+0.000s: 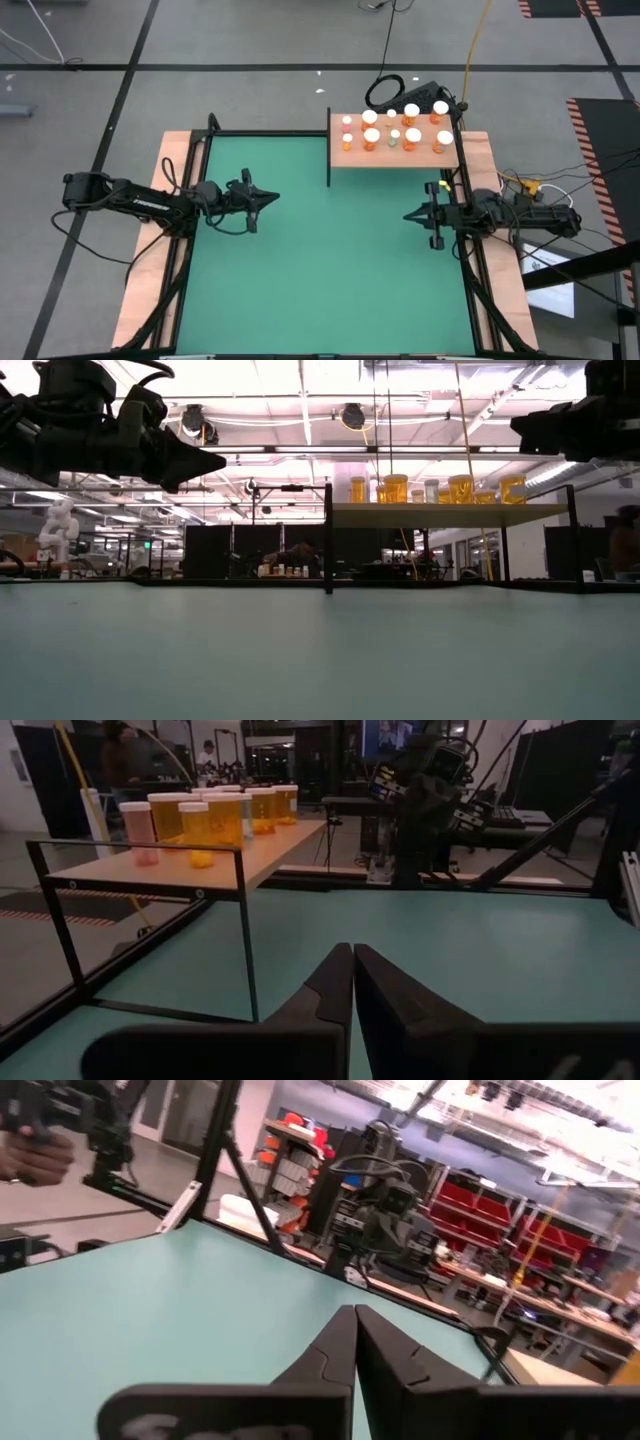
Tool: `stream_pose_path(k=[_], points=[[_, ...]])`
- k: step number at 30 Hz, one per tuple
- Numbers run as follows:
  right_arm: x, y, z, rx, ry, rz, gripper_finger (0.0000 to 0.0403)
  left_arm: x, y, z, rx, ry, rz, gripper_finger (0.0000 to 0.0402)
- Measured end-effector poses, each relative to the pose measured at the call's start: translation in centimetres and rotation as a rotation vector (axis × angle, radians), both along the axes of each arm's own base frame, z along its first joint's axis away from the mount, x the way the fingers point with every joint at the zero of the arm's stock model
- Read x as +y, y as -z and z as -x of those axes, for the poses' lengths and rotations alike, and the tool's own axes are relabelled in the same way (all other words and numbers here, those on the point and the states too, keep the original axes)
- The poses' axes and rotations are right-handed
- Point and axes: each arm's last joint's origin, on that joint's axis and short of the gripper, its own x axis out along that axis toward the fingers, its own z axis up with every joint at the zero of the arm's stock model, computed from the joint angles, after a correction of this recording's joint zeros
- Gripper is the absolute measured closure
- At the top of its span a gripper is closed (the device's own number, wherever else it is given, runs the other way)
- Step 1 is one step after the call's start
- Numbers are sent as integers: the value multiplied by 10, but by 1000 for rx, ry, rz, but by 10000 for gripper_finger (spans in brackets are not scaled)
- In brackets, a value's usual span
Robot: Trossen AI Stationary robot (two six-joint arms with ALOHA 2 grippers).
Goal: Pick and place medicine bottles onto shelf by color
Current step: Return to Home Position
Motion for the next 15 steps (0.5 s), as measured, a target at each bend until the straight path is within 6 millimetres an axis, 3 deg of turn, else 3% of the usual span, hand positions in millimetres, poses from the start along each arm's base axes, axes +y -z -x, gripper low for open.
stream_pose_path(k=[15], points=[[-5,2,0,25,62,-55,403,0,0,0,2,-3,-16,382]])
